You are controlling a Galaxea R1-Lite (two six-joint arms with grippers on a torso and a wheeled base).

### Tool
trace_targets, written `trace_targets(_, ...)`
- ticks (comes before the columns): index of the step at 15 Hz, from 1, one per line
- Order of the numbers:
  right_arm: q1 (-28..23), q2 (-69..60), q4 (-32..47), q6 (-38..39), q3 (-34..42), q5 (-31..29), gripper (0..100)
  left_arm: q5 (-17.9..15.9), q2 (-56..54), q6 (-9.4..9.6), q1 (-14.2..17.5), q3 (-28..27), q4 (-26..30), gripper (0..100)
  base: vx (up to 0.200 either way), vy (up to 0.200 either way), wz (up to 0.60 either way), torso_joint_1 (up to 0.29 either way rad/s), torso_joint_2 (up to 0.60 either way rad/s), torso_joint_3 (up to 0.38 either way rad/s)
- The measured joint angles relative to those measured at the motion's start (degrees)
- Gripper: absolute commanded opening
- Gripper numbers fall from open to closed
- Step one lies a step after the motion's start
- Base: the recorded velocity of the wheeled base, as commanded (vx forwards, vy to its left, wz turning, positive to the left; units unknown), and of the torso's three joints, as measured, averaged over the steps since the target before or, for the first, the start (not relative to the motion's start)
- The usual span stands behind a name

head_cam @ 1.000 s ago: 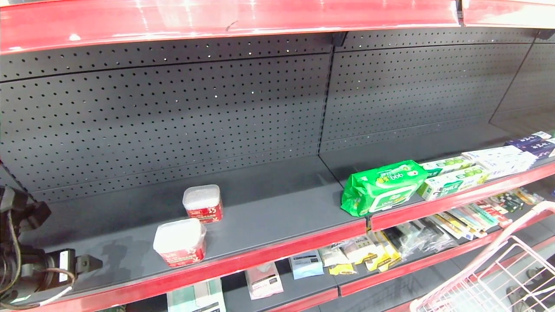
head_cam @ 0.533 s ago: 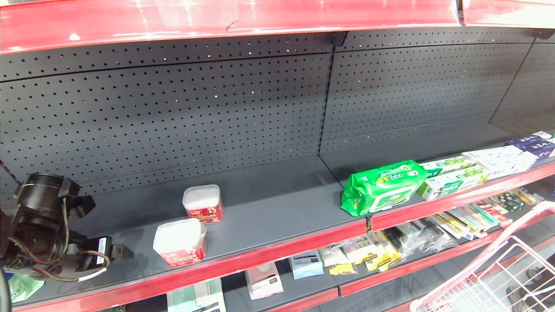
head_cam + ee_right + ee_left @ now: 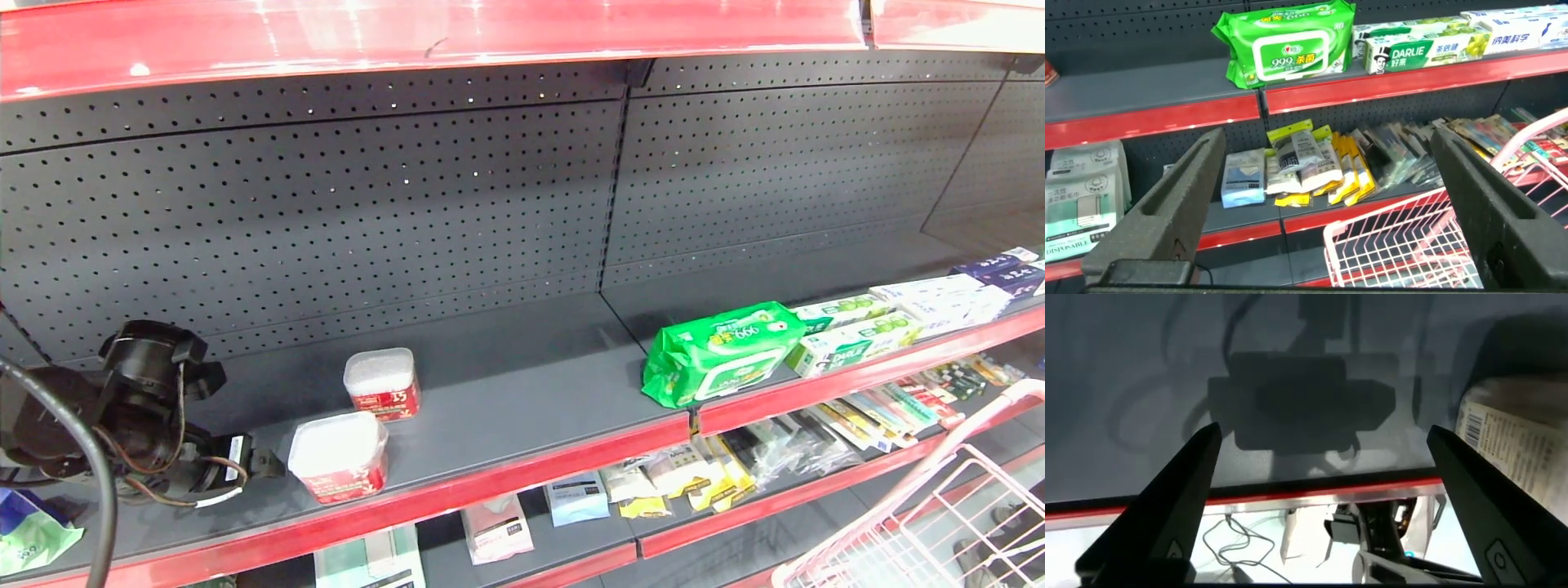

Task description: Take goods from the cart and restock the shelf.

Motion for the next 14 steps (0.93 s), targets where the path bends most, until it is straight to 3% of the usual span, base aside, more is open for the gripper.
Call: trace_targets(14, 0.0, 0.0, 0.0, -0.02, 0.0, 0.0, 100, -0.02, 3.86, -0.11, -4.75, -4.02, 0.0, 100, 0.0, 0.0, 0.0, 0.0, 0.0, 0.0)
